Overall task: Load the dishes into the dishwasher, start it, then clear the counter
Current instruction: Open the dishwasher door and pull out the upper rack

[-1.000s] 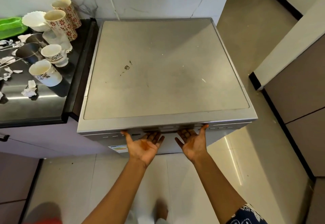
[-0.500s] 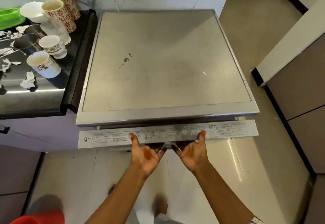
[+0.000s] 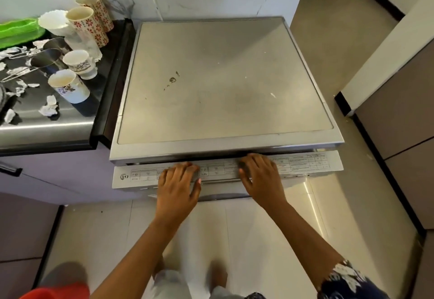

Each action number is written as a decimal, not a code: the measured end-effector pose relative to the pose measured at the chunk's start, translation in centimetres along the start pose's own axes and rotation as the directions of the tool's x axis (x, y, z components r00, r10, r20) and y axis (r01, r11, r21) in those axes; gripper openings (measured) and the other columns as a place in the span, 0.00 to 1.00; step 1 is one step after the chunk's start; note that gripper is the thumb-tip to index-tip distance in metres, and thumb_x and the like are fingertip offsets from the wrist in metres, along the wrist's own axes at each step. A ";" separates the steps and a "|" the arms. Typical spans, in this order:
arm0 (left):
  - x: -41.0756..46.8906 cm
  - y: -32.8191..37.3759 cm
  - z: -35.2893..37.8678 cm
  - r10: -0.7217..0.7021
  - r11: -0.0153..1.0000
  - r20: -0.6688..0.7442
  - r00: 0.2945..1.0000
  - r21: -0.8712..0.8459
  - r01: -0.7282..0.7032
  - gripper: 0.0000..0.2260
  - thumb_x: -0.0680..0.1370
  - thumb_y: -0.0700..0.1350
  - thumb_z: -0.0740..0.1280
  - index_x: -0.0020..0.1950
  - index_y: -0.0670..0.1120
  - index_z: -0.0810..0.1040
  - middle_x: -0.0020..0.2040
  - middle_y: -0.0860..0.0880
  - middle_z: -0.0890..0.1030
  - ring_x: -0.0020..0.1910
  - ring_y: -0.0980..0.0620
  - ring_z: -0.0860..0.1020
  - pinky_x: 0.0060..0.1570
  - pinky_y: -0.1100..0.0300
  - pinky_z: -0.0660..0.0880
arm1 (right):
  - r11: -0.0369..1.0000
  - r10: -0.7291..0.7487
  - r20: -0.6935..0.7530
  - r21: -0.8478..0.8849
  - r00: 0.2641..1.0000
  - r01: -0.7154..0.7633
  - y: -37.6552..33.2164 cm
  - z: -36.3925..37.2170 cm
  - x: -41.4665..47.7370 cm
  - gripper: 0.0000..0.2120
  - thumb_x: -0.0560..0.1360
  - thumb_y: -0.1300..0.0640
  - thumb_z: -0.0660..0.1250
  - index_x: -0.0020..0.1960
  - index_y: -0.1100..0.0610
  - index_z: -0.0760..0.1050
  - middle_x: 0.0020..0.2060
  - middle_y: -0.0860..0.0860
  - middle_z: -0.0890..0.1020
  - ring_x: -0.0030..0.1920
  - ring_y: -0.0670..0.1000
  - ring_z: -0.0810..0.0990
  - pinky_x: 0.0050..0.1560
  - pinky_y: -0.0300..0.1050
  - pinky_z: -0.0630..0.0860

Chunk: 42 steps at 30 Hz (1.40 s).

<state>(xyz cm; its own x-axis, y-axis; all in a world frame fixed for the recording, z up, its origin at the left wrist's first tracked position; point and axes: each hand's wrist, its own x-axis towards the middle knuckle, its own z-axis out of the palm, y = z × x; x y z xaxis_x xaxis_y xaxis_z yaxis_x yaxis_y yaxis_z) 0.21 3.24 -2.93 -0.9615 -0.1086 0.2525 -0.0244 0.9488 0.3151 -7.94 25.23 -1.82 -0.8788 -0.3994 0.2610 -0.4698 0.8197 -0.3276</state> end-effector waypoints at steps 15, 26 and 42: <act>-3.7 -1.1 1.2 0.126 0.990 0.017 0.992 0.060 -0.127 0.24 0.71 0.67 0.60 0.55 0.50 0.75 0.51 0.50 0.76 0.50 0.50 0.73 0.51 0.53 0.69 | 0.993 -0.110 0.025 -0.034 0.994 0.111 0.5 1.8 -5.2 0.19 0.73 0.38 0.60 0.54 0.51 0.71 0.50 0.50 0.76 0.52 0.52 0.73 0.57 0.47 0.64; -12.0 0.3 1.5 0.060 0.986 0.601 0.797 0.090 -0.142 0.49 0.62 0.79 0.43 0.77 0.54 0.50 0.76 0.51 0.58 0.75 0.49 0.57 0.73 0.48 0.50 | 0.970 -0.009 0.597 -0.189 0.802 0.151 0.2 2.1 -14.2 0.47 0.66 0.24 0.53 0.76 0.50 0.52 0.75 0.51 0.58 0.74 0.54 0.58 0.71 0.62 0.51; -43.6 1.2 18.0 -0.116 0.993 0.796 0.594 0.079 0.089 0.40 0.74 0.60 0.65 0.78 0.53 0.45 0.78 0.50 0.52 0.77 0.45 0.51 0.73 0.43 0.47 | 0.934 0.289 0.801 -0.355 0.525 0.027 -1.5 18.8 -44.2 0.49 0.62 0.30 0.68 0.75 0.54 0.59 0.73 0.63 0.58 0.72 0.64 0.60 0.64 0.73 0.56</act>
<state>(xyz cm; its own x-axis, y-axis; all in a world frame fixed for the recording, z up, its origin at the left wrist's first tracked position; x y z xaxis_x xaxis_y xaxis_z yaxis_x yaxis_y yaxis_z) 37.19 14.44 -29.99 -0.7863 0.0615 -0.6147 -0.1312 0.9557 0.2634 30.09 33.92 -29.94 -0.6637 -0.3009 -0.6848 -0.4327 0.9012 0.0233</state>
